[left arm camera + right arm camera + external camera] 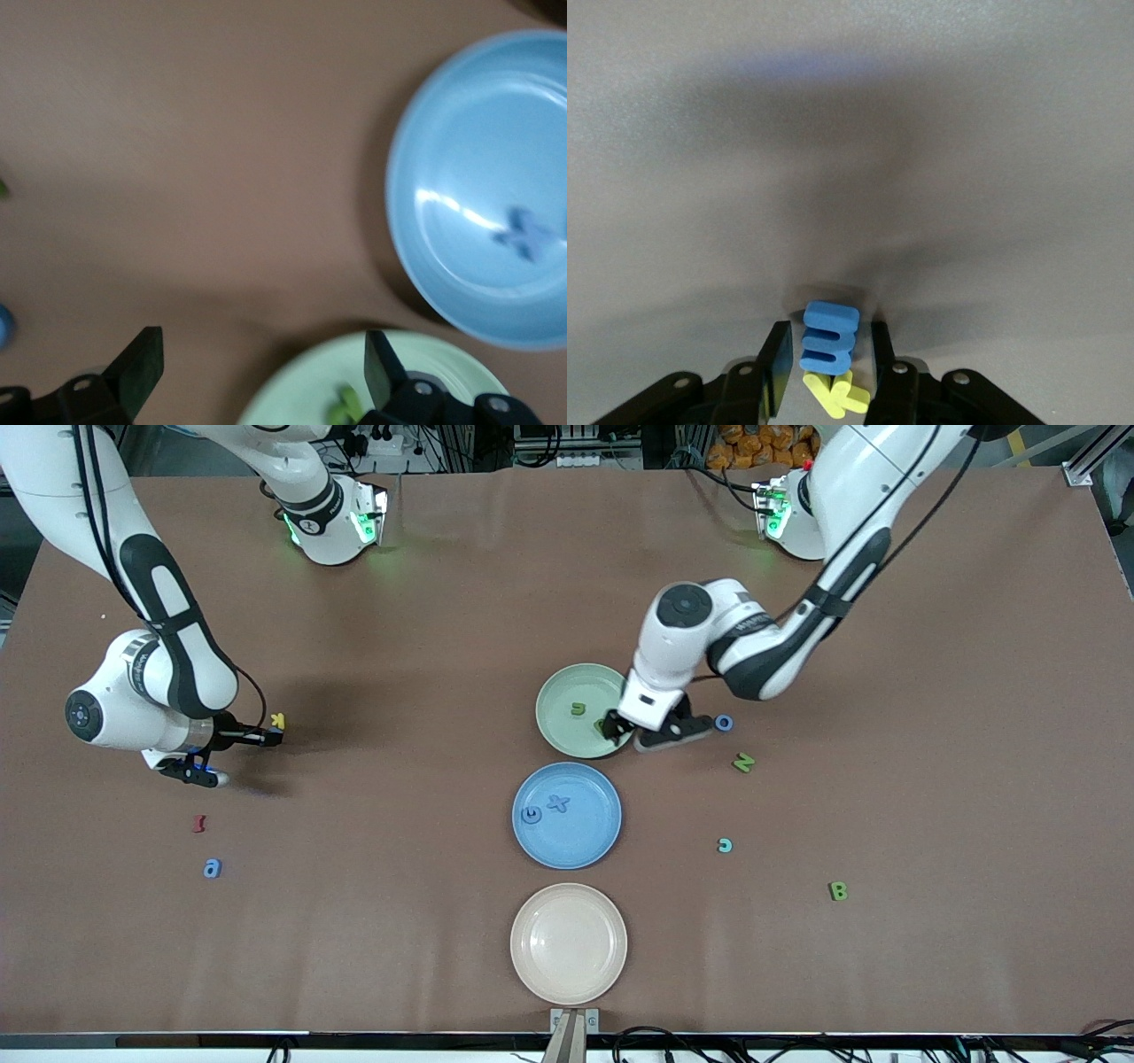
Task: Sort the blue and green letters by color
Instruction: 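Place m on the blue plate while the left gripper reaches green N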
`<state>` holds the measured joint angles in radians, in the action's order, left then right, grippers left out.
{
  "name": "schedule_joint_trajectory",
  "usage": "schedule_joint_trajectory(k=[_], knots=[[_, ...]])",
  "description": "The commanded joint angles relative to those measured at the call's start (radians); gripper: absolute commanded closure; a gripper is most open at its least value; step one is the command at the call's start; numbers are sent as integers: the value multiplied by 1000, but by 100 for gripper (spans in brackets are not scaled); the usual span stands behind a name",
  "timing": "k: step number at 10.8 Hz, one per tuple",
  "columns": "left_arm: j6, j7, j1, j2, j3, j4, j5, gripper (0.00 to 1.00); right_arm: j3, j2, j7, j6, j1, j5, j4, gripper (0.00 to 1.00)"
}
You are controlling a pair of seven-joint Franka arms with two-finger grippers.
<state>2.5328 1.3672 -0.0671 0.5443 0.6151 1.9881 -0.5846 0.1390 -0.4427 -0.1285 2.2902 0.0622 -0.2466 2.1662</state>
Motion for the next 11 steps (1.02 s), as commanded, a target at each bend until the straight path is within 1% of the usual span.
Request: schedule_joint_trajectory(k=[1, 2, 3, 4, 6, 7, 8, 9, 11], knots=[[-38, -56, 102, -29, -3, 11, -12, 0, -7, -53, -37, 3, 10, -20, -28, 94], [-84, -48, 130, -27, -2, 8, -9, 0, -7, -53, -37, -8, 7, -19, -38, 100], [-97, -21, 153, -24, -2, 11, 11, 0, -7, -53, -36, -18, 5, -19, -48, 100], [-98, 57, 177, -21, -2, 17, 14, 0, -9, -53, -31, -44, -1, -19, -69, 100], [-97, 93, 203, -27, -2, 82, 12, 0, -9, -53, 1, -206, -21, -20, -184, 100], [-95, 93, 220, -38, -2, 116, 12, 0, -12, -53, 45, -260, -45, -20, -234, 100], [-89, 93, 245, -47, 0, 138, 12, 0, -39, -51, 122, -294, -67, -20, -283, 100], [-80, 95, 260, -49, 2, 153, 12, 0, -96, -53, 226, -302, -70, -20, -314, 100], [-25, 124, 282, -41, 0, 173, 12, 0, -171, -53, 419, -301, -99, -22, -371, 100]])
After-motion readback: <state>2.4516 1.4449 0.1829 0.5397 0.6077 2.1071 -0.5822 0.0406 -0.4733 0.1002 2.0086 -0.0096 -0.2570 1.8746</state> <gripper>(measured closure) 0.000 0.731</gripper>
